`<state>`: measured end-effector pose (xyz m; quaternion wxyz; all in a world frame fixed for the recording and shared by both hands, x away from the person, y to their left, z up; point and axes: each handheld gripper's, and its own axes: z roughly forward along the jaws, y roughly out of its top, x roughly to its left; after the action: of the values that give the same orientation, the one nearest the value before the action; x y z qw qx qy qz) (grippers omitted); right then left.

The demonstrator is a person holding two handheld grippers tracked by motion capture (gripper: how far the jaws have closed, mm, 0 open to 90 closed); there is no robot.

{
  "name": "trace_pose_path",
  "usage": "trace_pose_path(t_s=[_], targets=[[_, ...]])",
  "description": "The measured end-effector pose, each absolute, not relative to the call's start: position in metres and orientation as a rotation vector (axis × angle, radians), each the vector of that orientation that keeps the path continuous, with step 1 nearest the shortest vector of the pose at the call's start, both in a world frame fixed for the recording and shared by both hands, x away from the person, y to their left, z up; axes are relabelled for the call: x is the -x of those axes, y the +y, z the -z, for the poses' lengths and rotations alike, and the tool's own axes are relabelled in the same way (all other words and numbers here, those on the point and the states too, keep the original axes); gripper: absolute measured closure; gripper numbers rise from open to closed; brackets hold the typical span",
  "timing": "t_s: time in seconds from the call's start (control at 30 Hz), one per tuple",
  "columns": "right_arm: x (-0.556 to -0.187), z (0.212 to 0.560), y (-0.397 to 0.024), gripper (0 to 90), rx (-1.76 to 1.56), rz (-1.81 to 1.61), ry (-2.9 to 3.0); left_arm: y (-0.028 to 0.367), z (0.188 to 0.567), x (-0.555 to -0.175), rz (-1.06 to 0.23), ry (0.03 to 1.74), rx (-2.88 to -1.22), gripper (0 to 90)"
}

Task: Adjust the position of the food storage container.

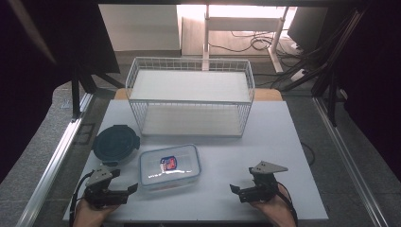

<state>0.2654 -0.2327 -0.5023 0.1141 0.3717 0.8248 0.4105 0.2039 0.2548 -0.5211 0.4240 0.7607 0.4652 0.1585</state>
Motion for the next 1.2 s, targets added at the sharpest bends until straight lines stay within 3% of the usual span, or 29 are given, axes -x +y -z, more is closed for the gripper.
trace_pose_path(t_s=[0.13,0.3,0.33,0.37,0.4,0.43,0.5,0.53,0.6,0.7,0.73,0.77,0.9,0.97,1.2], targets=[[-0.265,0.502,-0.233,2.9,-1.094,-1.211,2.412,0.255,0.52,-0.203,-0.39,1.162,-1.895,20.5],[-0.265,0.497,-0.234,8.4,-1.09,-1.244,2.377,0.255,0.518,-0.205,-0.381,1.157,-1.901,54.1],[-0.265,0.497,-0.234,8.4,-1.09,-1.244,2.377,0.254,0.517,-0.206,-0.385,1.168,-1.903,54.1],[-0.265,0.495,-0.235,11.6,-1.083,-1.255,2.366,0.253,0.517,-0.21,-0.376,1.191,-1.894,68.2],[-0.265,0.495,-0.235,11.6,-1.083,-1.255,2.366,0.253,0.517,-0.21,-0.376,1.191,-1.894,73.7],[-0.265,0.494,-0.235,13.0,-1.084,-1.262,2.361,0.253,0.516,-0.213,-0.364,1.196,-1.888,73.7],[-0.267,0.493,-0.234,19.4,-1.097,-1.281,2.361,0.252,0.516,-0.218,-0.35,1.198,-1.883,87.3],[-0.267,0.492,-0.234,20.9,-1.103,-1.287,2.366,0.25,0.517,-0.221,-0.337,1.197,-1.884,89.6],[-0.268,0.492,-0.233,24.0,-1.102,-1.285,2.376,0.247,0.519,-0.229,-0.328,1.205,-1.889,89.8],[-0.268,0.489,-0.229,38.4,-1.055,-1.257,2.417,0.242,0.52,-0.236,-0.356,1.237,-1.911,90.0],[-0.268,0.489,-0.229,38.4,-1.055,-1.257,2.417,0.242,0.521,-0.238,-0.354,1.245,-1.907,90.0],[-0.268,0.488,-0.226,46.4,-0.995,-1.216,2.437,0.241,0.522,-0.24,-0.354,1.256,-1.904,90.0],[-0.27,0.488,-0.221,54.4,-0.955,-1.158,2.449,0.238,0.522,-0.244,-0.352,1.257,-1.906,90.0],[-0.276,0.486,-0.215,64.4,-0.947,-1.148,2.457,0.231,0.521,-0.25,-0.351,1.24,-1.925,90.0],[-0.286,0.483,-0.206,80.5,-0.91,-1.172,2.472,0.216,0.519,-0.262,-0.354,1.207,-1.956,90.0]])
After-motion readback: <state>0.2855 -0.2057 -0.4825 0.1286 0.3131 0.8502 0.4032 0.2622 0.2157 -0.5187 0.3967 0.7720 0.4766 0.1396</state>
